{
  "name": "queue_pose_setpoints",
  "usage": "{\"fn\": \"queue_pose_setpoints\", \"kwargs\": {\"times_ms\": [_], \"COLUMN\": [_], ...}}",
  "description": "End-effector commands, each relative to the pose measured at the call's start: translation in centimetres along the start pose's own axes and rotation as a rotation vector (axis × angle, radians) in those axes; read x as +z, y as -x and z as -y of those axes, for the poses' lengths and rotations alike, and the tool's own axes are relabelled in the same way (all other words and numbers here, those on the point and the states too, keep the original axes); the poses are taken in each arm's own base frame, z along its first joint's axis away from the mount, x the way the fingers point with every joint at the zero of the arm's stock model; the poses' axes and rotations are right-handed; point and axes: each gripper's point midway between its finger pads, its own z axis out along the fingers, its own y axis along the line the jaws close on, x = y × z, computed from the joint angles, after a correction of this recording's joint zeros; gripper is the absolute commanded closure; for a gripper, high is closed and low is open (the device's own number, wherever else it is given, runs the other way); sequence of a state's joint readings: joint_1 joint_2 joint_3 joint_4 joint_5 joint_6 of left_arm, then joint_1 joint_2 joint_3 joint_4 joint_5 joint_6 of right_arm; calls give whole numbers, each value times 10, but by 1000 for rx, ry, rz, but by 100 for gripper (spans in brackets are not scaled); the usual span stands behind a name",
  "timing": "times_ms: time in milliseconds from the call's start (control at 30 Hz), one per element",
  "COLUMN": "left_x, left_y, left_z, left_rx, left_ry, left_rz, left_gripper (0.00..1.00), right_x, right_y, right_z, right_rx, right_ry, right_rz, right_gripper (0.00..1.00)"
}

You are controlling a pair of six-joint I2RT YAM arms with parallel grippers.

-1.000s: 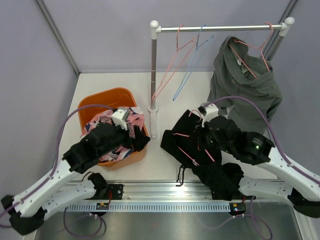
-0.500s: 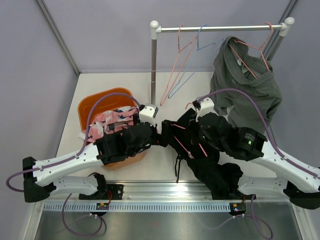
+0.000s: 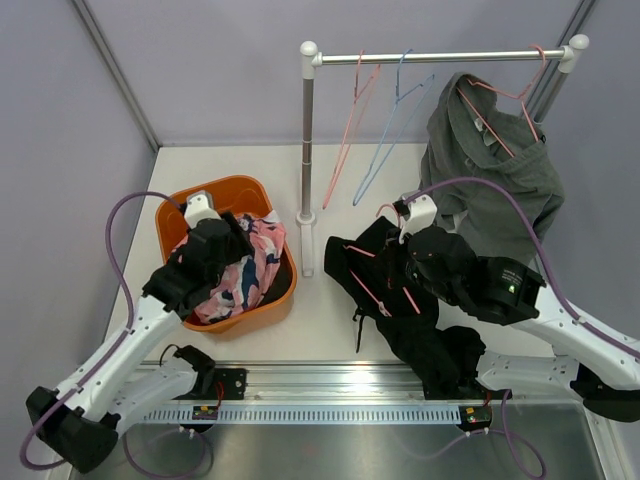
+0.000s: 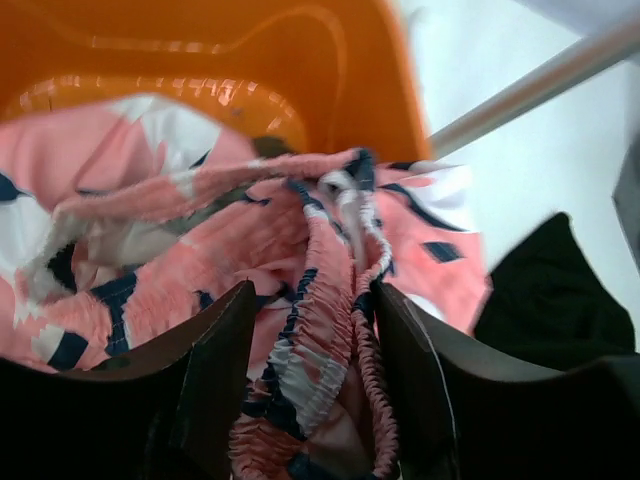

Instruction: Remove the shorts from the hanger

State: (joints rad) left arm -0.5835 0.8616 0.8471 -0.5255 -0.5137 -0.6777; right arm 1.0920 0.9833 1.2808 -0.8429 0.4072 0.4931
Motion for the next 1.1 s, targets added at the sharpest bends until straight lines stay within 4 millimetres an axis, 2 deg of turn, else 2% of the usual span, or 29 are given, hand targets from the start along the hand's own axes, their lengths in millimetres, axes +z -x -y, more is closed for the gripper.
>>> {"fn": "queue_pose_setpoints", "kwargs": {"times_ms": [0, 33, 100, 133, 233, 267, 367, 400, 467, 500, 567, 633, 767, 900, 933, 1000, 1033, 1067], "left_x": [18, 26, 38, 44, 50, 49, 35, 24, 11, 0, -17, -34, -52, -67, -74, -74, -81, -81], "left_y": [-21, -28, -43, -50, -55, -52, -21, -3, 19, 38, 57, 78, 93, 91, 86, 80, 69, 68], "left_z": [-4, -17, -21, -31, -42, -43, -45, -44, -43, -40, -38, -29, -7, 25, 40, 51, 69, 75], "left_rx": [-108, -136, -167, -187, -216, -217, -213, -197, -179, -172, -141, -123, -89, -65, -49, -30, -6, -2], "left_ry": [-55, -21, -14, 11, 52, 55, 61, 43, 31, 21, 1, -39, -157, -282, -331, -334, -391, -388], "left_rz": [-108, -125, -187, -208, -223, -211, -105, -39, 27, 75, 128, 173, 182, 158, 139, 131, 102, 108], "left_gripper": [46, 46, 46, 46, 46, 39, 27, 14, 1, 1, 1, 1, 1, 1, 1, 1, 1, 1], "right_x": [-13, -13, -14, -14, -16, -16, -17, -17, -18, -19, -18, -18, -18, -17, -17, -16, -17, -16], "right_y": [30, 30, 29, 28, 26, 25, 22, 22, 22, 23, 24, 25, 28, 32, 34, 36, 38, 38], "right_z": [-13, -14, -13, -13, -11, -10, -8, -8, -8, -8, -9, -9, -10, -11, -11, -12, -13, -13], "right_rx": [40, 40, 37, 37, 41, 40, 39, 39, 38, 39, 37, 37, 37, 33, 34, 29, 28, 27], "right_ry": [53, 58, 57, 59, 56, 55, 53, 53, 53, 57, 57, 55, 55, 48, 48, 45, 45, 43], "right_rz": [89, 88, 85, 82, 82, 80, 74, 74, 75, 75, 77, 81, 88, 94, 100, 98, 104, 100], "right_gripper": [100, 100, 100, 100, 100, 100, 100, 100, 100, 100, 100, 100, 100, 100, 100, 100, 100, 100]}}
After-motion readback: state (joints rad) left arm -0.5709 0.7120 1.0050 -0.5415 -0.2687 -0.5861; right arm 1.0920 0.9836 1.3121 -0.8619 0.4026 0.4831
